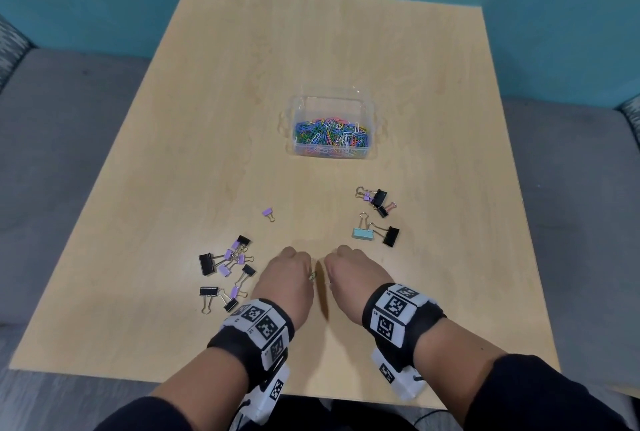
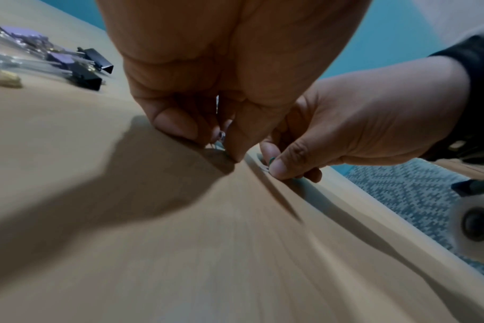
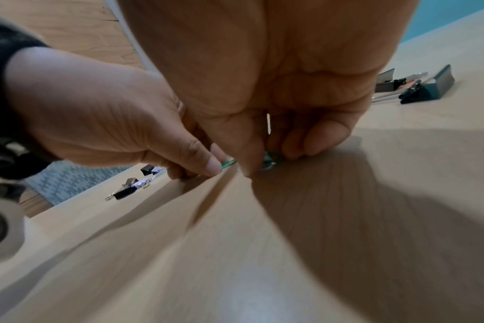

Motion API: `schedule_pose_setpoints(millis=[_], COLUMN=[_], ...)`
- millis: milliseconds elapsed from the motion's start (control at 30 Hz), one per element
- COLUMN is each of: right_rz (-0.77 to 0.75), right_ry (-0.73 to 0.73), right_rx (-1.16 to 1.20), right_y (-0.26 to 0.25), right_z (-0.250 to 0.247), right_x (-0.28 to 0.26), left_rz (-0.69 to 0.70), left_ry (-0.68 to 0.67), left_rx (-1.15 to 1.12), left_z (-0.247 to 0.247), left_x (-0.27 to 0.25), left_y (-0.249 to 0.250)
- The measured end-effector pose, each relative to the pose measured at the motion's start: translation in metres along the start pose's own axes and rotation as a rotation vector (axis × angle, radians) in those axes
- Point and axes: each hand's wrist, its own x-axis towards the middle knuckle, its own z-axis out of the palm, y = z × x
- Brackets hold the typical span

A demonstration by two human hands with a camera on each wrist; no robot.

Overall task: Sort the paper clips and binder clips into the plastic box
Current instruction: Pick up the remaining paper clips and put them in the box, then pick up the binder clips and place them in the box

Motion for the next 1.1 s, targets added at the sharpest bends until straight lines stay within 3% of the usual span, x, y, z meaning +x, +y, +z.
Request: schedule_pose_setpoints(millis=[233,500,600,733,800,967,1100], right_rz=[-0.008,-0.062,-0.102,-0.083,0.006,0.227,0.232], right_ry=[0.012,0.064,0.054,0.031,0.076,0.366,0.462], right_rx=[0.006,0.005,0.005,0.077,0.198,0.478,0.514], right_y=[0.001,0.002,0.006,0.010,0.017,0.048,0.050], right_z=[-0.002,0.004,0.006,-0.010,-0.032,-0.121,-0.166], right_x=[-0.012,-0.021,-0.023,-0.017,-0.002,0.068,0.117], left_rz=[0.059,0.187,0.169,-0.001,-0.033,0.030,0.049], left_ry=[-0.159,-0.157,-0.166,-0.178,-0.116,0.183,0.252], left_rx=[0.169,0.295,0.184,-0.122,-0.194,-0.232,-0.292], left_z=[-0.009,-0.005,-0.008,-0.023,-0.039,-0.100,-0.129], left_x=[0.008,-0.004,-0.002,0.011,0.028,0.115,0.171], left_y=[0.014,0.015,0.014,0.006,0.005,0.025,0.051])
